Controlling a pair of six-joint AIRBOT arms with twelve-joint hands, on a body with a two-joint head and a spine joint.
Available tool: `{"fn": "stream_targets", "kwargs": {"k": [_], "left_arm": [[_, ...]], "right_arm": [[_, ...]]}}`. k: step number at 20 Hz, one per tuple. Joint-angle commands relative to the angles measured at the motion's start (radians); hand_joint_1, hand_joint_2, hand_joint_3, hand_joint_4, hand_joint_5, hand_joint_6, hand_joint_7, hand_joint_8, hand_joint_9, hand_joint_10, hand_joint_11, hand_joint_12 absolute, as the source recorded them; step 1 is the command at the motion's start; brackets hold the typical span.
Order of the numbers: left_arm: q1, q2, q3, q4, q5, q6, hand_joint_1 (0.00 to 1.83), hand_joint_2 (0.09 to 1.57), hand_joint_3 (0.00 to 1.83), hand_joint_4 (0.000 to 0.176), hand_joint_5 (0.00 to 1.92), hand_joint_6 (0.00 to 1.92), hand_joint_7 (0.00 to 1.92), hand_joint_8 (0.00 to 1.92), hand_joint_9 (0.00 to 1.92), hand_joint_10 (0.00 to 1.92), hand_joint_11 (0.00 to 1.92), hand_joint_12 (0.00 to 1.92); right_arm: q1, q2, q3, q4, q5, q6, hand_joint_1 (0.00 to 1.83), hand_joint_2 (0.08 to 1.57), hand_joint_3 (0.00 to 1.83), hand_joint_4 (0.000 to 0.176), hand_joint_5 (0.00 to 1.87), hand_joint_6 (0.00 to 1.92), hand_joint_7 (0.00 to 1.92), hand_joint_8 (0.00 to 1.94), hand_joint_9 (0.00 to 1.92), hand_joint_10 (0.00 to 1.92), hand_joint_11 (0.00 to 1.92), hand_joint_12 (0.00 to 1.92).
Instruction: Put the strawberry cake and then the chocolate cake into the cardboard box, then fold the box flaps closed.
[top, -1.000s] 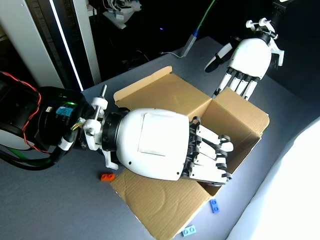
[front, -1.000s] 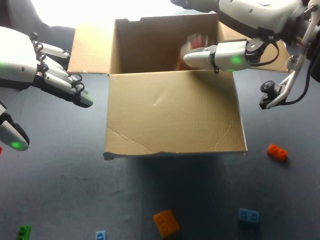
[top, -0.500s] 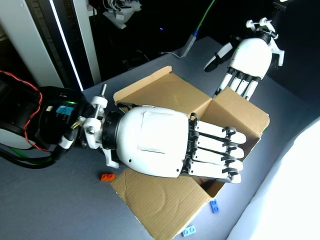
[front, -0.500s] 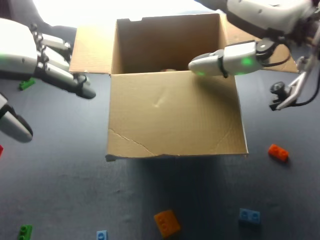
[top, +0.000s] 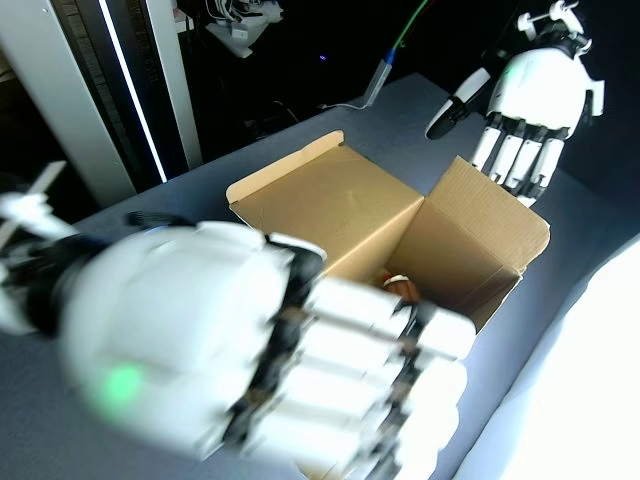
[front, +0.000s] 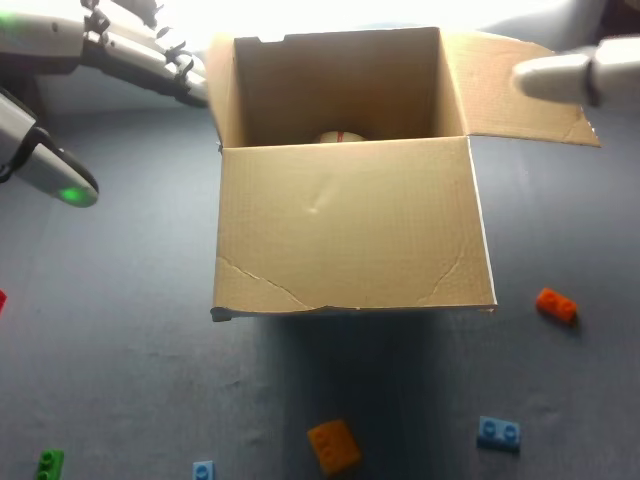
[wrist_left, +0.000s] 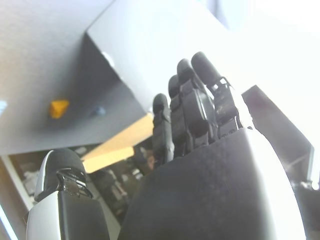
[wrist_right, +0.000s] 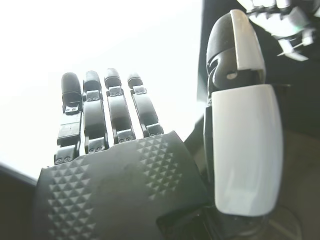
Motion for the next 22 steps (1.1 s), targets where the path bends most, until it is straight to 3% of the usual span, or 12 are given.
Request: {"fn": "stream_targets", "kwargs": {"k": [1, 2, 3, 7, 10, 16, 20, 22], "left_arm": [[-0.015, 0.007, -0.009, -0.075, 0.021, -0.001, 0.24, 1.07, 0.03, 0.061, 0.24, 0.00, 0.30, 0.00, 0.37, 0.00, 0.00, 1.27], [-0.016, 0.007, -0.023, -0.075, 0.031, -0.001, 0.18, 1.09, 0.03, 0.057, 0.24, 0.00, 0.30, 0.00, 0.37, 0.00, 0.00, 1.27], [-0.017, 0.007, -0.031, -0.075, 0.037, -0.001, 0.12, 1.10, 0.03, 0.056, 0.24, 0.00, 0.30, 0.00, 0.38, 0.00, 0.00, 1.26], [-0.014, -0.002, -0.066, -0.071, 0.068, 0.010, 0.00, 1.16, 0.02, 0.020, 0.23, 0.00, 0.30, 0.00, 0.35, 0.00, 0.00, 1.03], [-0.005, -0.012, -0.089, -0.068, 0.087, 0.034, 0.00, 1.21, 0.02, 0.006, 0.21, 0.00, 0.29, 0.00, 0.31, 0.00, 0.00, 0.93], [0.018, -0.032, -0.119, -0.051, 0.109, 0.049, 0.00, 1.21, 0.00, 0.009, 0.21, 0.00, 0.25, 0.00, 0.29, 0.00, 0.00, 0.91], [0.033, -0.037, -0.140, -0.033, 0.122, 0.055, 0.00, 1.22, 0.00, 0.005, 0.22, 0.01, 0.27, 0.00, 0.30, 0.00, 0.00, 0.94], [0.046, -0.040, -0.147, -0.024, 0.129, 0.055, 0.00, 1.22, 0.00, 0.013, 0.23, 0.00, 0.27, 0.00, 0.31, 0.01, 0.00, 0.96]], "right_arm": [[-0.011, 0.035, -0.004, -0.001, 0.094, -0.007, 0.16, 1.03, 0.01, 0.000, 0.14, 0.02, 0.19, 0.02, 0.20, 0.02, 0.00, 0.61], [-0.035, 0.055, -0.005, 0.008, 0.086, -0.007, 0.08, 1.05, 0.01, 0.000, 0.17, 0.02, 0.23, 0.02, 0.23, 0.03, 0.00, 0.68], [-0.050, 0.064, -0.005, 0.019, 0.080, -0.007, 0.01, 1.07, 0.01, 0.000, 0.16, 0.01, 0.22, 0.00, 0.21, 0.01, 0.00, 0.62], [-0.128, 0.088, -0.005, 0.034, 0.069, -0.007, 0.00, 1.16, 0.03, 0.000, 0.17, 0.00, 0.24, 0.00, 0.24, 0.01, 0.00, 0.58], [-0.172, 0.076, -0.004, 0.033, 0.065, -0.074, 0.00, 1.22, 0.01, 0.000, 0.20, 0.01, 0.27, 0.01, 0.25, 0.01, 0.00, 0.61], [-0.271, -0.001, 0.026, 0.033, 0.067, -0.126, 0.00, 1.25, 0.01, 0.000, 0.23, 0.01, 0.28, 0.00, 0.26, 0.00, 0.00, 0.68], [-0.347, -0.061, 0.046, 0.030, 0.112, -0.197, 0.00, 1.25, 0.01, 0.000, 0.21, 0.00, 0.23, 0.01, 0.24, 0.00, 0.00, 0.65], [-0.366, -0.088, 0.056, 0.021, 0.137, -0.209, 0.00, 1.24, 0.00, 0.000, 0.20, 0.00, 0.26, 0.01, 0.22, 0.00, 0.00, 0.59]]}}
